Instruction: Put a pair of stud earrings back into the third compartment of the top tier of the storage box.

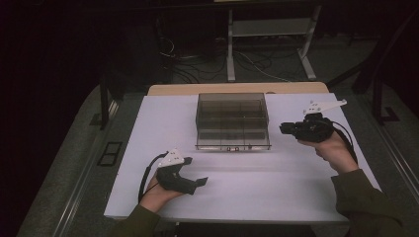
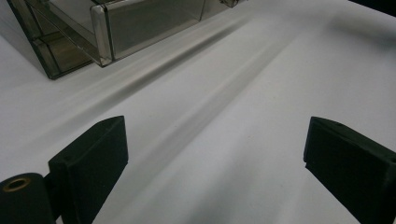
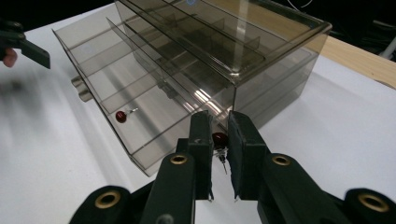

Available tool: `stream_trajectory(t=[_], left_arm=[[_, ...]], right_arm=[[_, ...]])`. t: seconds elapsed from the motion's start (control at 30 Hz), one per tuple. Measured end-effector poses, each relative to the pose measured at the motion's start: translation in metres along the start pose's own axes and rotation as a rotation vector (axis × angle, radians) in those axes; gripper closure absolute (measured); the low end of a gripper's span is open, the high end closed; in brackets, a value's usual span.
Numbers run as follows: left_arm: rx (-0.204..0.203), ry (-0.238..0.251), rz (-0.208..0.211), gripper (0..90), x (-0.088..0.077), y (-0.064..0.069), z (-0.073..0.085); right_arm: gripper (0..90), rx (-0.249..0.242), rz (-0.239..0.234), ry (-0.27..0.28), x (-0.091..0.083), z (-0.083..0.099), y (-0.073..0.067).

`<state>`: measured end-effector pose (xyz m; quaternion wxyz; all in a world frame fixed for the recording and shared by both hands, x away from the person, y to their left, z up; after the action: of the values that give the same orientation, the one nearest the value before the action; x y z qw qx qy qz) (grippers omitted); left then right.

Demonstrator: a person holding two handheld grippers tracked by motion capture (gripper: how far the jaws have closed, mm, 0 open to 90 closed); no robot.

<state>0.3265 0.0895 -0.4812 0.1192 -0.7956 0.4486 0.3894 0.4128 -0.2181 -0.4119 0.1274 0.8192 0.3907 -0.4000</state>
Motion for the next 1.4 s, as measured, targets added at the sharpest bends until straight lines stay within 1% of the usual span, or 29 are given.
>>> stream_trajectory(t=[0.27, 0.53, 0.7, 0.87, 0.9, 1.03, 1.33, 1.4], left_arm=[[0.005, -0.004, -0.003, 5.6, 0.000, 0.001, 0.000], [0.005, -0.001, 0.004, 5.6, 0.000, 0.001, 0.000], [0.004, 0.001, 0.009, 5.9, -0.001, 0.002, -0.001], [0.007, -0.007, 0.009, 5.9, 0.000, 0.002, 0.000], [0.008, -0.007, 0.013, 5.9, 0.000, 0.002, 0.000], [0.013, -0.010, 0.015, 5.9, 0.000, 0.003, 0.000], [0.010, -0.003, -0.001, 6.0, -0.001, 0.000, 0.000], [0.002, -0.001, -0.004, 6.1, -0.001, -0.001, 0.001]], right_arm=[[79.0, -0.016, -0.015, 0.012, 0.004, -0.012, -0.006], [79.0, -0.028, -0.029, 0.007, 0.013, -0.021, -0.014], [79.0, -0.045, -0.040, 0.009, 0.017, -0.027, -0.020], [79.0, -0.061, -0.049, -0.003, 0.023, -0.029, -0.025], [79.0, -0.056, -0.052, -0.003, 0.024, -0.030, -0.026], [79.0, -0.066, -0.058, -0.012, 0.030, -0.032, -0.030], [79.0, -0.091, -0.078, -0.026, 0.042, -0.039, -0.041], [78.9, -0.095, -0.084, -0.032, 0.045, -0.039, -0.043]])
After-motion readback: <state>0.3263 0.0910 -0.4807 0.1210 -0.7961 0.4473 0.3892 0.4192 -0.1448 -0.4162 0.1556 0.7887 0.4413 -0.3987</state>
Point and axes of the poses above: each handheld gripper's, and its own axes: x roughly forward along the jaws, z roughly out of its underside, y roughly to its right, the point moved 9 cm from there along x, roughly forward along the jaws, and after that the axes turned 15 degrees about -y, right-handed, at the moved point
